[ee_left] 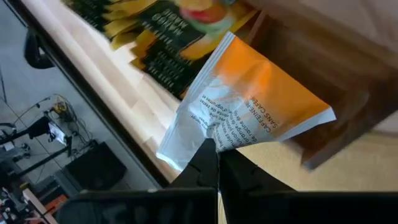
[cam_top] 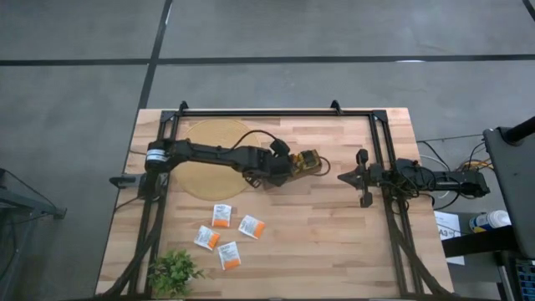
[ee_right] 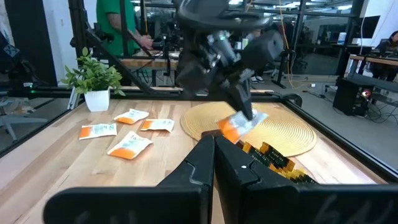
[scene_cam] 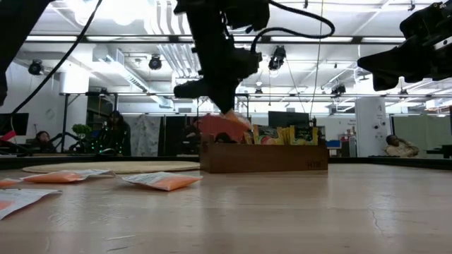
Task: Pick & Place Tea
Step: Put the white tea bag into the left section of the wooden organizer
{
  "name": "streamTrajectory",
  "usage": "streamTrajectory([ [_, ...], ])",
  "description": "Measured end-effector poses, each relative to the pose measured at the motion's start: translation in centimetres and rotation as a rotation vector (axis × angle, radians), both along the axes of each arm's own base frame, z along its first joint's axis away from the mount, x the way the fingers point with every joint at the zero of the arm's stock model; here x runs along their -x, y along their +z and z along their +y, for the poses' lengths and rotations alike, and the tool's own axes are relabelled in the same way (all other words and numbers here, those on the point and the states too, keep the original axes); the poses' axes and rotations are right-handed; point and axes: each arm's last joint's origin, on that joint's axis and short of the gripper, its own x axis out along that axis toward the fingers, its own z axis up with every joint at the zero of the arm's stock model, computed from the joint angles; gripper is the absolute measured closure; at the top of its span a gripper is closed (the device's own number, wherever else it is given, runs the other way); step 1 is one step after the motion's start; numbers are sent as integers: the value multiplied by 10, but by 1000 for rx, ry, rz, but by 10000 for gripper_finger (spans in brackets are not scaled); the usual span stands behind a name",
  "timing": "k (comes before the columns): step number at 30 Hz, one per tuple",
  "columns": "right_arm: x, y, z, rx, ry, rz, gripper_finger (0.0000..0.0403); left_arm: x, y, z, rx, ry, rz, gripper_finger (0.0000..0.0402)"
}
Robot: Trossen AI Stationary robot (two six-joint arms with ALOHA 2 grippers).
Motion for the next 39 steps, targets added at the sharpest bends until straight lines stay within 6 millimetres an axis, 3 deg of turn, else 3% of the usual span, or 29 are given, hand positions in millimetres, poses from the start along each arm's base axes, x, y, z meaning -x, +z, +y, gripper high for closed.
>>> streamTrajectory([
  [6,0,0,0,0,0,0,394,6,-23,0,-6,11,37,401],
  [12,0,0,0,0,0,0,394,8,-34,2,-62,55,20,401],
  [23,0,0,0,0,0,0,394,8,-34,5,-23,154,-50,393],
  [33,0,0,0,0,0,0,394,11,-36,4,-5,151,-16,343],
  [39,0,0,0,0,0,0,394,16,-37,4,-7,154,42,333],
])
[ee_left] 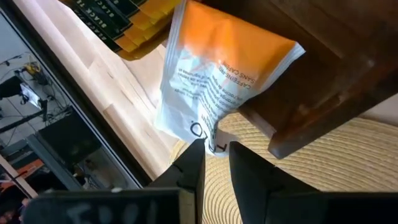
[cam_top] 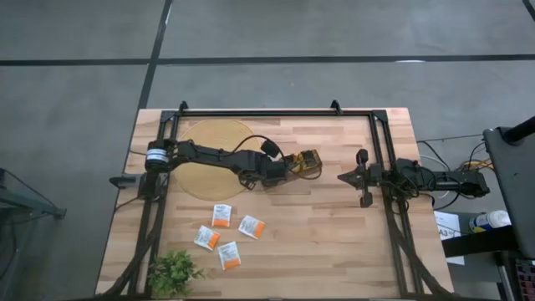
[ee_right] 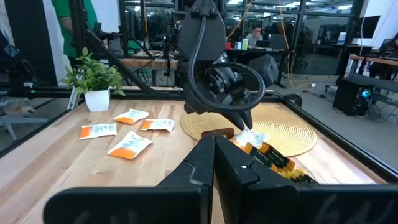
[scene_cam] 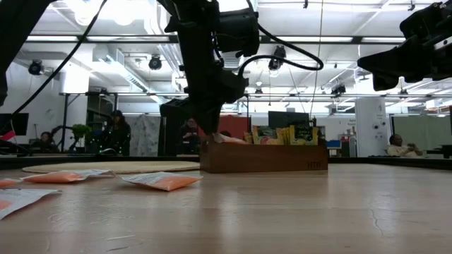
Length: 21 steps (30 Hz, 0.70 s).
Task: Pick & Place Tea
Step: Put the white tea bag into the left section of the wooden organizer
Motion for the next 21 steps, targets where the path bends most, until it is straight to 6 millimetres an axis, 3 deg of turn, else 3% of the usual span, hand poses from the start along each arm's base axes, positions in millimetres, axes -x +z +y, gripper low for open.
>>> streamTrajectory([
  [14,0,0,0,0,0,0,394,1,3,1,-56,-37,37,333],
  [21,0,0,0,0,0,0,394,8,25,0,-52,-22,3,333],
])
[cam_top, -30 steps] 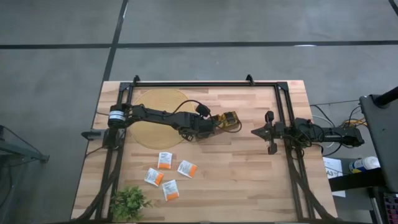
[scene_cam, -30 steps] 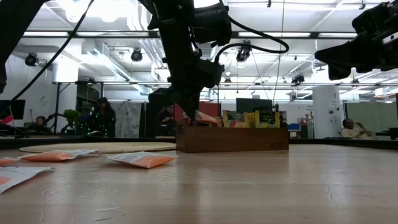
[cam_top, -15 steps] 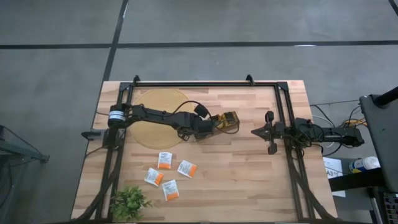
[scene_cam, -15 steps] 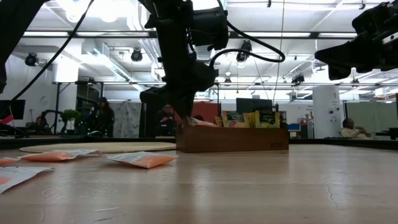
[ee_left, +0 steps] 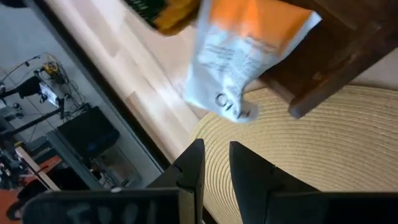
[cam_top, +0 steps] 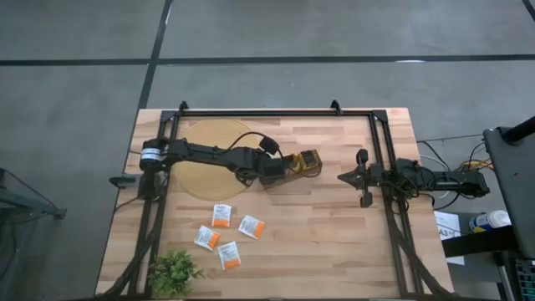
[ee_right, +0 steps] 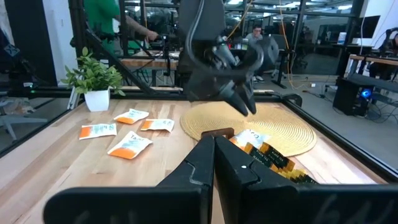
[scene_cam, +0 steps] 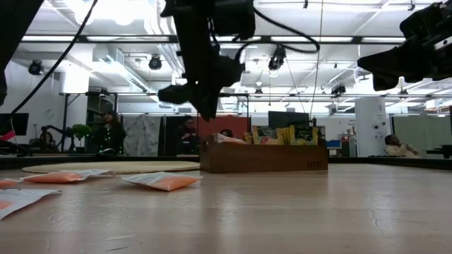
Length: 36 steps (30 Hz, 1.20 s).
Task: Pick & Place Tea
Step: Put the white tea bag into the left section of the wooden organizer
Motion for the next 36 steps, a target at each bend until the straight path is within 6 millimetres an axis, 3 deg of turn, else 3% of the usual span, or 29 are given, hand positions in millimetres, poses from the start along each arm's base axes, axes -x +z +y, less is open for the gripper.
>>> streamTrajectory([
  [4,0,0,0,0,0,-1,394,1,19,-1,62,13,-84,333],
  [7,0,0,0,0,0,-1,394,-1,29,-4,221,0,-133,336],
  [11,0,0,0,0,0,-1,394,-4,38,-5,453,44,-216,373],
  [14,0,0,0,0,0,-1,394,-8,39,-4,498,71,-278,396],
  [19,0,0,0,0,0,-1,394,-12,35,0,508,76,-325,401],
  [29,0,0,0,0,0,-1,394,-20,5,11,533,138,-291,401],
  [36,0,0,0,0,0,-1,394,-21,3,19,529,168,-311,401],
])
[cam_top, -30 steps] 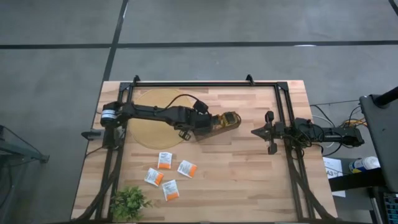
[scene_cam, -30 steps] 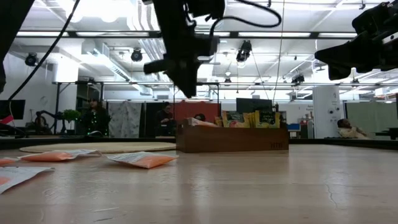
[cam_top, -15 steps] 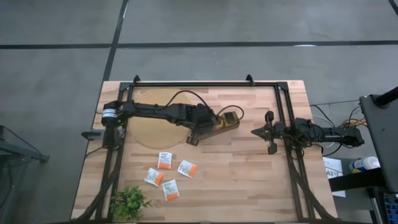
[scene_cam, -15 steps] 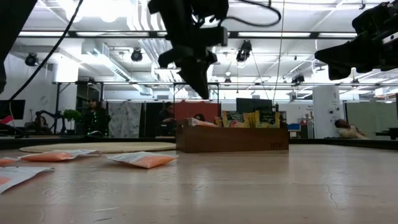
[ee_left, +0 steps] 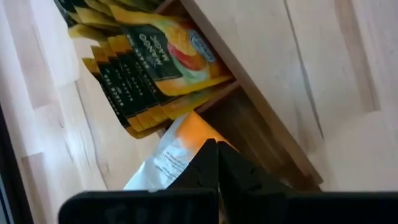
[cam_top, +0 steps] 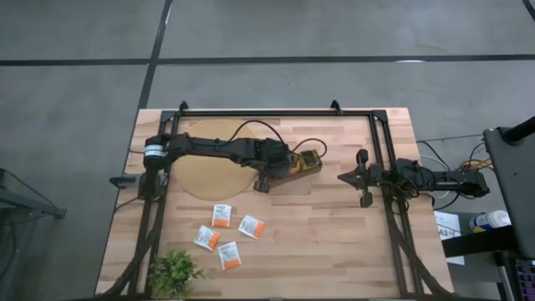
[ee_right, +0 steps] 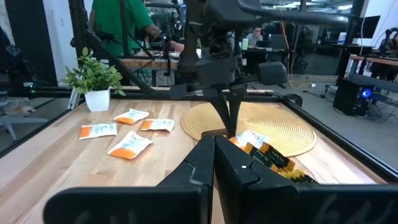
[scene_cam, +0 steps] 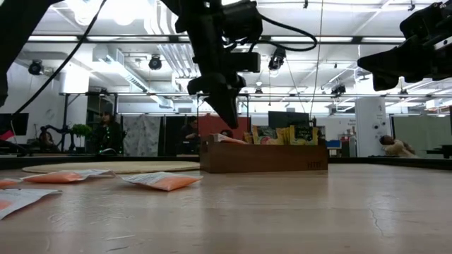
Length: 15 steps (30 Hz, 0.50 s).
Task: Pick & Place Tea
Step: Put the white tea bag into the left section of the wooden organizer
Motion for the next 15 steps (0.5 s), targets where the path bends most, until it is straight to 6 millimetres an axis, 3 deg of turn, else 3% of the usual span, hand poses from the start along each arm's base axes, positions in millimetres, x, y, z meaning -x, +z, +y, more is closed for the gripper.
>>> streamTrajectory([
  [15,0,0,0,0,0,0,394,6,-25,3,18,31,14,401],
])
